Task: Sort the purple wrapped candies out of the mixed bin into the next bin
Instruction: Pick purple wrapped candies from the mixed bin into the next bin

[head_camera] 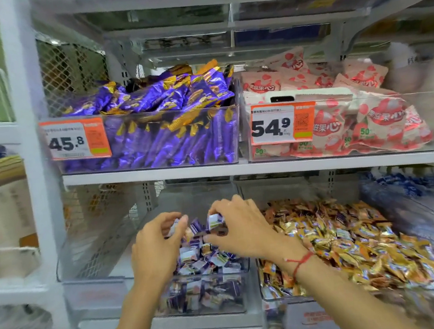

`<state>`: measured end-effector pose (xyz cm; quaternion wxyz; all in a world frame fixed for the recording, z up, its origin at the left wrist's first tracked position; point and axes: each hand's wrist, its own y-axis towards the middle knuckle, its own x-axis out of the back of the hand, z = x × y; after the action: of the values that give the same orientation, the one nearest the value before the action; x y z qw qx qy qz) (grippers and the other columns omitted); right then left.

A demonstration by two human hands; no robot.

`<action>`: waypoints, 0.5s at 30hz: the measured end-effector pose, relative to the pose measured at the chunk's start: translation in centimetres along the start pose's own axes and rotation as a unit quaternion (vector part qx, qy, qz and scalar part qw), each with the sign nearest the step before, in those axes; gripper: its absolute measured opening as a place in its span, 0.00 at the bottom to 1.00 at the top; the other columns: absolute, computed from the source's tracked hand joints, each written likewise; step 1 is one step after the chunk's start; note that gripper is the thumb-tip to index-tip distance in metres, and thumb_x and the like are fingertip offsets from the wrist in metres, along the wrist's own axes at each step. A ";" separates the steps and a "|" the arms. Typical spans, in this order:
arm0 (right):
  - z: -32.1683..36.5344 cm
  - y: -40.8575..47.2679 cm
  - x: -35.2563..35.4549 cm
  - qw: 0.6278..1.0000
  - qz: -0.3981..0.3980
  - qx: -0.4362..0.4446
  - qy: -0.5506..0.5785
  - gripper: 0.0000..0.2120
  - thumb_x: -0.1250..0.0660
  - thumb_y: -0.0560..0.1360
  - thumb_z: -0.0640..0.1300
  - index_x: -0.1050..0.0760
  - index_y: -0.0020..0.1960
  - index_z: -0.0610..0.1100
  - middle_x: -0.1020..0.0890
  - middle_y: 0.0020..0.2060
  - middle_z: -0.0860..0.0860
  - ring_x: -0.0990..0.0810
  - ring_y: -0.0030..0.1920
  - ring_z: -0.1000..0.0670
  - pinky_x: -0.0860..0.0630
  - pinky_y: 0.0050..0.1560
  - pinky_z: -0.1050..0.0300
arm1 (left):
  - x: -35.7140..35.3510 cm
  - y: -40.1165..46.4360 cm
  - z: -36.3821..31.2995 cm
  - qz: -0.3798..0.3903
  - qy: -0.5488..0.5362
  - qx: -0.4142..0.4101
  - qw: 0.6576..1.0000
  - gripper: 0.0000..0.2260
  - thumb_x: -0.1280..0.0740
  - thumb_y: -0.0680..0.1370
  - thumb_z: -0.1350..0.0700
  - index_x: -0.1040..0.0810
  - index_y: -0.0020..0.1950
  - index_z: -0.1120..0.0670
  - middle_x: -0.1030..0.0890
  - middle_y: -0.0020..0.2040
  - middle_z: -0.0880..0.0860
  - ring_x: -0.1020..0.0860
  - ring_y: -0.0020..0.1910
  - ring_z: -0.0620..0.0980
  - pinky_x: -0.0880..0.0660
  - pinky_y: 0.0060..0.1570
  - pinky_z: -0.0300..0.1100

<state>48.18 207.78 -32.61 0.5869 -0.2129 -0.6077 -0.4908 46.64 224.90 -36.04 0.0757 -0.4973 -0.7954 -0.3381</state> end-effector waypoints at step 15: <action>-11.6 -12.6 3.2 0.979 -0.186 -0.082 0.005 0.13 0.42 0.78 0.55 0.21 0.52 0.53 0.21 0.46 0.60 0.27 0.53 0.58 0.30 0.50 0.61 | -6.9 -6.0 -9.9 0.098 -0.071 -0.207 0.971 0.08 0.38 0.81 0.50 0.21 0.56 0.42 0.20 0.52 0.36 0.23 0.50 0.36 0.26 0.50 0.37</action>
<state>42.84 191.59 -36.03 0.4687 -0.1414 -0.5913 -0.6409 42.89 212.07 -34.44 -0.0527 -0.6006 -0.6588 -0.4500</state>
